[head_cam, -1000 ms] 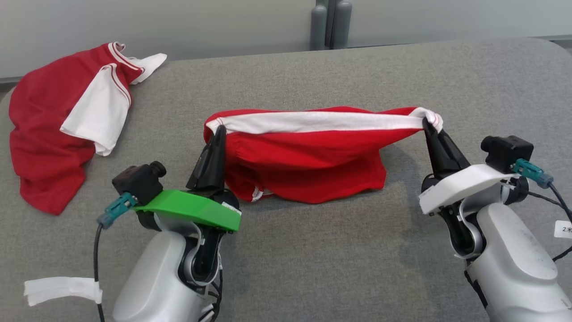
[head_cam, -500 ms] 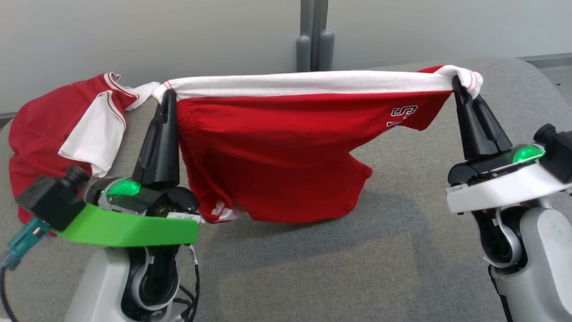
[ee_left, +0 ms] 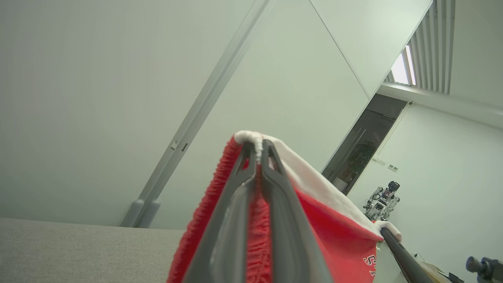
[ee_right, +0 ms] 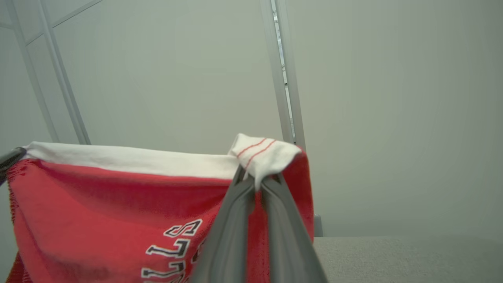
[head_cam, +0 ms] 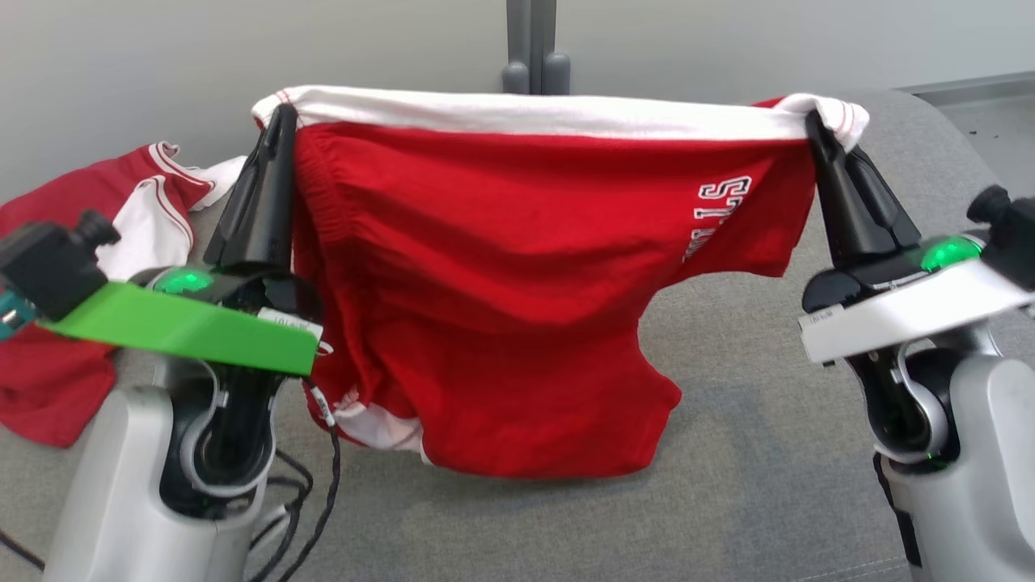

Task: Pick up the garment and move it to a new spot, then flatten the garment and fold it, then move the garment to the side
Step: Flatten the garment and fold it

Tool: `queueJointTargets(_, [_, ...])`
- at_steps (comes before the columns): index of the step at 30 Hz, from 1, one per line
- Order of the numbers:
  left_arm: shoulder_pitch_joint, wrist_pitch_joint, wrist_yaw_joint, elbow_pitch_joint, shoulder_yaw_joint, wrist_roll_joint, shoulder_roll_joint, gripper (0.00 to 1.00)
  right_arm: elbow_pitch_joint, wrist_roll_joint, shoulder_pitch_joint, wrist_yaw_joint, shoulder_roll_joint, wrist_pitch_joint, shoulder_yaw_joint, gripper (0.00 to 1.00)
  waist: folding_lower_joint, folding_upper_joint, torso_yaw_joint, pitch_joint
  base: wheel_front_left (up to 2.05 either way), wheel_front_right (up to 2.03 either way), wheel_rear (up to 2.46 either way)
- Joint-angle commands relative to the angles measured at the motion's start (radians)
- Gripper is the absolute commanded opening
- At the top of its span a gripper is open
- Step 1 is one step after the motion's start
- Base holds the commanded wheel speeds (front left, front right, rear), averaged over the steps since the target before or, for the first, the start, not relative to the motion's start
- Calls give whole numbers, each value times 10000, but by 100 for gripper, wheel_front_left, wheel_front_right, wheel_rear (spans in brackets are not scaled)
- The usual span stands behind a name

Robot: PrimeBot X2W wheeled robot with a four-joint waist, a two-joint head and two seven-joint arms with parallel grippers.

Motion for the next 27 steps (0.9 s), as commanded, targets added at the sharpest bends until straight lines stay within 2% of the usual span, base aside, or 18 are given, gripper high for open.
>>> queueJointTargets(1, [-552, 172, -78, 504, 39, -113, 13, 0, 516, 220, -514, 2, -34, 92, 143, 0, 0, 0, -109, 316, 0, 0, 0])
queueJointTargets(4, [-1783, 483, -176, 1779, 14, -59, 94, 0, 1812, 278, -1883, 2, -209, 128, 567, 0, 0, 0, -210, 680, 0, 0, 0])
queueJointTargets(8, [-3986, 550, -382, 3700, -43, 401, 107, 0, 3907, 200, -4259, 2, -139, -354, 986, 0, 0, 0, -355, 1108, 0, 0, 0])
queueJointTargets(11, [-5746, 230, -639, 4981, -76, 791, 7, 0, 5393, -1, -6134, 2, 28, -1140, 959, 0, 0, 0, -403, 1392, 0, 0, 0])
queueJointTargets(15, [-7665, -781, -1116, 6180, 33, 1109, -265, 0, 6968, -534, -8159, 1, 172, -2608, 585, 0, 0, 0, -429, 1754, 0, 0, 0])
queueJointTargets(20, [-8420, -1802, -1472, 7111, -28, 1276, -340, 0, 7854, -877, -8975, 1, 357, -3231, 424, 0, 0, 0, -417, 2237, 0, 0, 0])
queueJointTargets(27, [-7163, -2514, -1655, 8531, -842, 899, -333, 0, 8505, -688, -7311, 1, 582, -3315, 925, 0, 0, 0, -347, 3222, 0, 0, 0])
